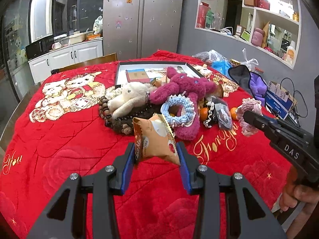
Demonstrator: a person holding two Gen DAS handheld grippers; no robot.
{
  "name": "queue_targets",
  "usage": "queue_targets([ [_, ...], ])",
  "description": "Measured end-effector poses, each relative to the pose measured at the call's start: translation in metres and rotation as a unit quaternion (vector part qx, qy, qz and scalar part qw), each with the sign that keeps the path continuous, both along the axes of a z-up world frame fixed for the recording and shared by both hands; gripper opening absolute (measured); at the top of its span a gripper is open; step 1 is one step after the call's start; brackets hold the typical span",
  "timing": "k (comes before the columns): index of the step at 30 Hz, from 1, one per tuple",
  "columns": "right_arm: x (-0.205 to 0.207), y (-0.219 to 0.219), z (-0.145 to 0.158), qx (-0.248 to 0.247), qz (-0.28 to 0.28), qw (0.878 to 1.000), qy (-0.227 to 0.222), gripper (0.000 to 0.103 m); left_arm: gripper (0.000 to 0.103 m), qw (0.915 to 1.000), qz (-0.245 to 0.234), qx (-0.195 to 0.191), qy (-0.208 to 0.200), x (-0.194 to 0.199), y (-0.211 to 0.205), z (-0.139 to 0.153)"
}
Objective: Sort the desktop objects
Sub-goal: 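Close the left tool on the brown snack packet while the right tool grasps the pink crocheted scrunchie, then lift both held items and carry them over the white-lined box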
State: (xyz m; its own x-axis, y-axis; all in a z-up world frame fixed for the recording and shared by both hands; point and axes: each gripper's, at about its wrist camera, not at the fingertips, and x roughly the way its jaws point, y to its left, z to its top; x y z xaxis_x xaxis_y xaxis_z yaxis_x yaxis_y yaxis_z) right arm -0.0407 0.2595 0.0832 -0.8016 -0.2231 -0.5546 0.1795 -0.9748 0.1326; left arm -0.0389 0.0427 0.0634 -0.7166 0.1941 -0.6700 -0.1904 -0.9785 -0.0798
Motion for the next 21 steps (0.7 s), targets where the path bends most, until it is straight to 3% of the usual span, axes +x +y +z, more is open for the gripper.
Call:
queue_targets([
  [9, -0.018, -0.015, 0.018, -0.011, 0.028, 0.999, 0.014, 0.012, 0.042, 0.9999, -0.001, -0.001, 0.01, -0.026, 0.004, 0.023],
  [21, -0.086, -0.036, 0.045, -0.025, 0.051, 0.998, 0.014, 0.012, 0.042, 0.9995, 0.018, -0.006, 0.024, -0.115, 0.008, 0.057],
])
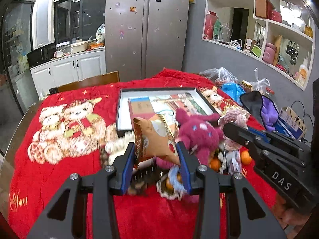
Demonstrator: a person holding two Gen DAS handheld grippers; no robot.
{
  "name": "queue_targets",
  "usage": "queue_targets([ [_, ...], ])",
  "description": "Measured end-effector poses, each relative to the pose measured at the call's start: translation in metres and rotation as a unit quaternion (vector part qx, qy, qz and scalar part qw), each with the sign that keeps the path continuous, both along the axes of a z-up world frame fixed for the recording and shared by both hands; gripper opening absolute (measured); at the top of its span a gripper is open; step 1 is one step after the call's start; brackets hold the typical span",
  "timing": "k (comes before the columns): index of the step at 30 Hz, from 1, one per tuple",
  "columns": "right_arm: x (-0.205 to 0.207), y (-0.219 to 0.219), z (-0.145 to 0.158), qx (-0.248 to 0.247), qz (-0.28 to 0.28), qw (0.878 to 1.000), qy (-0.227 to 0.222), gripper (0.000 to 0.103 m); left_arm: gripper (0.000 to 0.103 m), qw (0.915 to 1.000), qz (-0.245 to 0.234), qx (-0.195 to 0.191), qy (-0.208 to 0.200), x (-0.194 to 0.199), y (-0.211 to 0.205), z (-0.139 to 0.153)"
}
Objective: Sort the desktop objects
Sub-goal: 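Lift both held items and carry them over the white-lined box, then open the left tool dropping the snack packet while the right tool releases the scrunchie into the box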
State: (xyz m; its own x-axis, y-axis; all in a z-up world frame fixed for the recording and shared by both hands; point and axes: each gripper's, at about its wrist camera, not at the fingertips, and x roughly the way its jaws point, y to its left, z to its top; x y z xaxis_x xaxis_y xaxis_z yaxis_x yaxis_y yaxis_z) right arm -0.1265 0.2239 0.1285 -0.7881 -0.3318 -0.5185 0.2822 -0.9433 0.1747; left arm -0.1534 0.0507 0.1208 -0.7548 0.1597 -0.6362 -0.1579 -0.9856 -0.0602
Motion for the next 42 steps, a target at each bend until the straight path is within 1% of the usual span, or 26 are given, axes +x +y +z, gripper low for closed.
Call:
queue_targets([
  [4, -0.038, 0.001, 0.008, -0.011, 0.008, 1.0, -0.013, 0.012, 0.042, 0.9995, 0.013, -0.023, 0.018, -0.031, 0.005, 0.006],
  [7, -0.068, -0.001, 0.01, 0.013, -0.005, 1.0, -0.019, 0.012, 0.042, 0.9996, 0.006, -0.023, 0.018, -0.057, 0.012, 0.007],
  [10, -0.103, -0.004, 0.011, 0.034, -0.014, 0.999, -0.027, 0.012, 0.042, 0.9991, 0.007, -0.036, 0.022, -0.086, 0.02, 0.007],
  [14, -0.149, -0.003, 0.01, 0.034, -0.013, 0.999, -0.04, 0.012, 0.042, 0.9993, 0.015, -0.028, 0.018, -0.128, 0.025, 0.006],
  [20, -0.199, -0.002, 0.006, 0.039, -0.016, 0.998, -0.043, 0.012, 0.042, 0.9993, 0.027, -0.021, 0.018, -0.18, 0.035, 0.003],
  [22, -0.211, 0.002, 0.006, 0.031, -0.019, 0.998, -0.044, 0.012, 0.042, 0.9995, 0.026, -0.011, 0.013, -0.196, 0.035, 0.001],
  [23, -0.22, 0.006, 0.005, 0.019, -0.018, 0.999, -0.048, 0.012, 0.042, 0.9995, 0.027, -0.01, 0.013, -0.202, 0.036, 0.0],
  [25, -0.232, 0.009, 0.004, 0.016, -0.018, 0.998, -0.052, 0.012, 0.042, 0.9995, 0.028, -0.009, 0.012, -0.214, 0.038, -0.004],
  [27, -0.243, 0.009, 0.002, 0.029, -0.024, 0.998, -0.05, 0.012, 0.042, 0.9995, 0.03, -0.008, 0.011, -0.223, 0.037, -0.008],
  [30, -0.257, 0.01, -0.004, 0.029, -0.02, 0.998, -0.055, 0.012, 0.042, 0.9991, 0.037, -0.02, 0.007, -0.238, 0.033, -0.016],
  [32, -0.263, 0.009, -0.009, 0.038, -0.021, 0.998, -0.054, 0.012, 0.042, 0.9988, 0.045, -0.02, -0.002, -0.247, 0.026, -0.025],
  [37, -0.273, 0.003, -0.02, 0.058, -0.025, 0.996, -0.063, 0.012, 0.042, 0.9977, 0.059, -0.026, -0.021, -0.258, 0.01, -0.042],
  [42, -0.277, -0.005, -0.03, 0.078, -0.025, 0.994, -0.073, 0.012, 0.042, 0.9976, 0.054, -0.019, -0.039, -0.262, 0.005, -0.053],
])
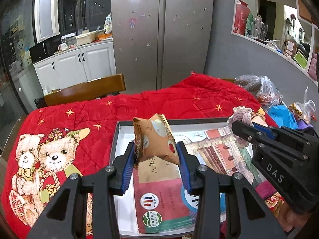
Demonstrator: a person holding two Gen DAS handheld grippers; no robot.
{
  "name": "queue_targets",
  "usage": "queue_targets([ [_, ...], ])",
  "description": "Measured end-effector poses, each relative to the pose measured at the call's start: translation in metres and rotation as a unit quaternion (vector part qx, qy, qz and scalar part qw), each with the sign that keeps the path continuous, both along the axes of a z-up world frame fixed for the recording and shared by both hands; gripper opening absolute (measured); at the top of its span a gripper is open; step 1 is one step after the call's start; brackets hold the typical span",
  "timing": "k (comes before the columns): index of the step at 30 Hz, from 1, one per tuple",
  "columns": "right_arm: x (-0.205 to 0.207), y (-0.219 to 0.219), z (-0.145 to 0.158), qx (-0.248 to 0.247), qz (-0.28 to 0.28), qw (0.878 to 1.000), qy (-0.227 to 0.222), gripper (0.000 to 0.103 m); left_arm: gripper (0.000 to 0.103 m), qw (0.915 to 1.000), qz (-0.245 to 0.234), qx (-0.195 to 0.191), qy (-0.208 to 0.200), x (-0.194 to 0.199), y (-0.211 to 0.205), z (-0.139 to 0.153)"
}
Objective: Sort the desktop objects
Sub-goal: 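Open the left tool dropping the snack packet while the right tool releases the scrunchie into the box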
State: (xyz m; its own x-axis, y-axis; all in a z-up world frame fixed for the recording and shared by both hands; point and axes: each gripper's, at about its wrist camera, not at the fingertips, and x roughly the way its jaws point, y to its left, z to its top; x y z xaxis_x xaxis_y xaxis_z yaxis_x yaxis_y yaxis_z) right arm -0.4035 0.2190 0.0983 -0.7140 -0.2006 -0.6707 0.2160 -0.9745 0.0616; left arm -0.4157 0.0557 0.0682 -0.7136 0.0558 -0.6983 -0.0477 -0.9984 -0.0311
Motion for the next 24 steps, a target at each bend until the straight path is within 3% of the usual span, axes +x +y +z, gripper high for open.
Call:
queue_targets([
  [9, -0.001, -0.005, -0.006, 0.012, -0.001, 1.0, -0.008, 0.012, 0.042, 0.9994, -0.013, 0.017, -0.027, -0.007, -0.003, -0.009],
  [13, -0.003, -0.004, -0.009, 0.012, -0.002, 1.0, -0.013, 0.014, 0.045, 0.9989, -0.018, -0.002, -0.044, -0.011, 0.001, -0.016],
  [15, -0.004, -0.003, -0.01, 0.01, -0.008, 1.0, -0.019, 0.025, 0.052, 0.9987, -0.016, -0.011, -0.047, -0.011, 0.003, -0.017],
  [17, -0.005, -0.001, -0.01, 0.007, -0.015, 1.0, -0.018, 0.048, 0.066, 0.9984, -0.012, -0.025, -0.049, -0.011, 0.005, -0.018],
  [19, -0.003, -0.001, -0.009, 0.011, -0.017, 1.0, -0.013, 0.052, 0.08, 0.9982, -0.007, -0.035, -0.047, -0.011, 0.006, -0.016],
  [22, -0.004, -0.001, -0.007, 0.015, -0.021, 1.0, -0.011, 0.071, 0.083, 0.9983, -0.005, -0.039, -0.043, -0.01, 0.005, -0.013],
  [24, -0.004, 0.0, -0.006, 0.014, -0.022, 1.0, -0.008, 0.075, 0.088, 0.9983, -0.006, -0.042, -0.04, -0.009, 0.004, -0.012],
])
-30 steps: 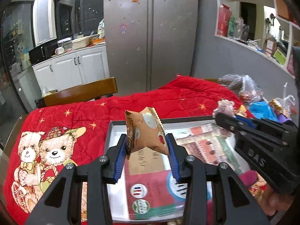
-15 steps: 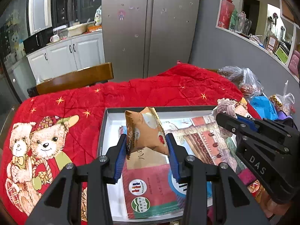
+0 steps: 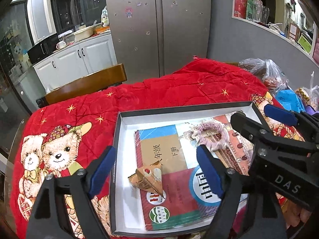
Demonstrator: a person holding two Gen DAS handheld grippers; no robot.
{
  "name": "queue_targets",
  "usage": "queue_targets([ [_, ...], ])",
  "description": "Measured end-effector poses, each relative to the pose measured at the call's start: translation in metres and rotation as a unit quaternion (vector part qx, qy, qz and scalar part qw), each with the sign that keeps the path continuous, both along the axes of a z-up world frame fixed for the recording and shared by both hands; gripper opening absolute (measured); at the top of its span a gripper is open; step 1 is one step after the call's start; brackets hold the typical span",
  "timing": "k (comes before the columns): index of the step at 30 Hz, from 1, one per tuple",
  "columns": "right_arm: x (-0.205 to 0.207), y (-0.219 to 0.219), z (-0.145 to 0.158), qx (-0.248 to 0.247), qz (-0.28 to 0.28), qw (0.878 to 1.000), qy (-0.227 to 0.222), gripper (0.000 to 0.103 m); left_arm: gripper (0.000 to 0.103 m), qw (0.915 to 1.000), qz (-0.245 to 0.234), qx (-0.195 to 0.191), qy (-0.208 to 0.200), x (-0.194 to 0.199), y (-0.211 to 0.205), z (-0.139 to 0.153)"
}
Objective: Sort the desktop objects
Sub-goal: 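Open the left tool dropping the snack packet while the right tool releases the scrunchie into the box, then withdraw both open tools from the box back toward the pile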
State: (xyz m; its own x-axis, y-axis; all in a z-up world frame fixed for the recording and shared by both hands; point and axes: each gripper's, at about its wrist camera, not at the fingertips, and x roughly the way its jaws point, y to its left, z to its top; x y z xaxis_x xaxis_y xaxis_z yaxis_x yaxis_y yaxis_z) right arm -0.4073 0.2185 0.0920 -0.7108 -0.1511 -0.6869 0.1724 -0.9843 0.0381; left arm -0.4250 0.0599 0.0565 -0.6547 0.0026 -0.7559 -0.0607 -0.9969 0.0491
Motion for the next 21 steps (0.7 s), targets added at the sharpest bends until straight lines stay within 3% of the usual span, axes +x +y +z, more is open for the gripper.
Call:
queue_targets([
  [15, 0.0, -0.003, -0.001, 0.021, -0.006, 1.0, 0.0, 0.076, 0.089, 0.9999, 0.008, -0.006, -0.002, 0.004, -0.005, 0.007],
  [21, 0.024, -0.01, 0.018, 0.064, -0.021, 0.997, 0.029, 0.076, 0.089, 0.999, 0.011, -0.029, 0.033, 0.048, -0.012, 0.04],
])
